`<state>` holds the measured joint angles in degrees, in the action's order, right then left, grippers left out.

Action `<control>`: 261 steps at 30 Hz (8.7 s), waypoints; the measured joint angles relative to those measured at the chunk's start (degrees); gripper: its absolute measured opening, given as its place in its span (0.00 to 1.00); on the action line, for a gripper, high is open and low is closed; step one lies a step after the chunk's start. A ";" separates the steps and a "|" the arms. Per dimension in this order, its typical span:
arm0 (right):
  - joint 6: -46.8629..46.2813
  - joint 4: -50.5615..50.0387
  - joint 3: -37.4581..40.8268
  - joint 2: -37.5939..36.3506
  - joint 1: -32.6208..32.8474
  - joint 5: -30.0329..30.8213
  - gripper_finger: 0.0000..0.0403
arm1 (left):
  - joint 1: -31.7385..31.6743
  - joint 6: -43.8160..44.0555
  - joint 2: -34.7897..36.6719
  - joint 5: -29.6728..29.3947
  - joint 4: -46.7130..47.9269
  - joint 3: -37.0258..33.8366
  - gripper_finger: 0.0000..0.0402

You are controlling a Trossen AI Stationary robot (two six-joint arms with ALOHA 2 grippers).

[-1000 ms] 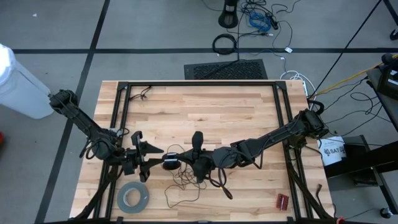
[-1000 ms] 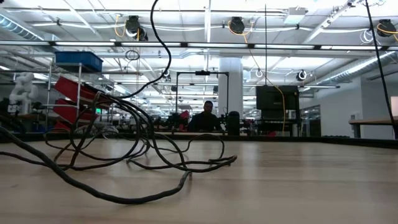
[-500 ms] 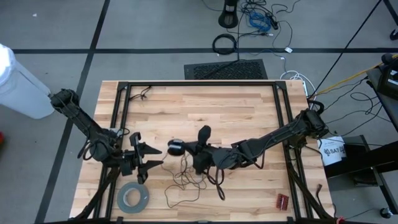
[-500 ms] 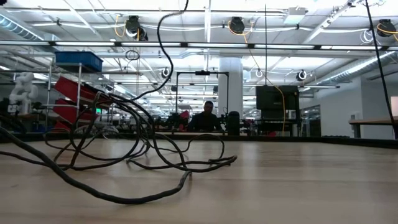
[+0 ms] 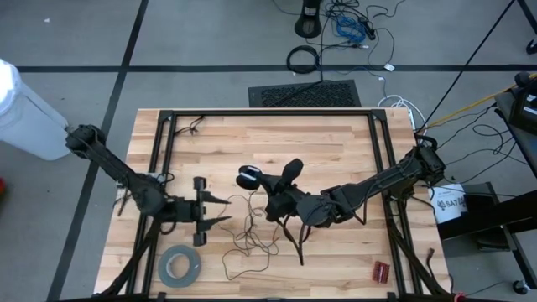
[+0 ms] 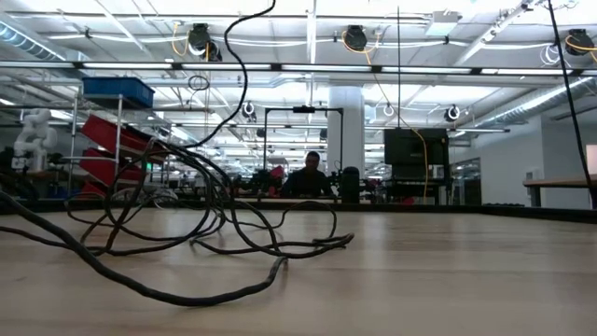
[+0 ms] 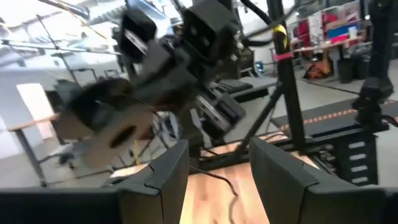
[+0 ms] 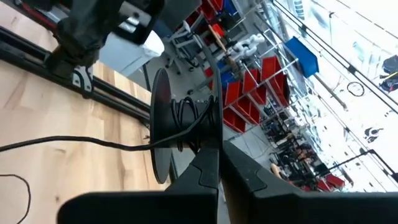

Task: Coil cords
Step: Uncoil the black wire from the spool

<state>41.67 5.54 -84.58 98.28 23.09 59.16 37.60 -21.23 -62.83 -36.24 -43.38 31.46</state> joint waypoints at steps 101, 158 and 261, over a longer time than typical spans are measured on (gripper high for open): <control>-0.03 0.21 0.00 -1.18 6.69 -5.40 0.00 | 13.16 -22.74 7.73 -34.01 4.97 6.68 0.36; 2.73 0.25 -0.02 -4.36 0.85 0.85 0.00 | -11.11 5.84 -21.51 -12.44 -7.39 8.47 0.38; 0.92 -10.76 -0.07 -4.92 2.08 -24.96 0.00 | 7.96 -29.64 -10.19 -26.76 17.01 23.12 0.47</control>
<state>42.59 -5.22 -84.64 93.36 25.17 34.20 45.56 -50.87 -73.03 -63.00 -26.37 54.59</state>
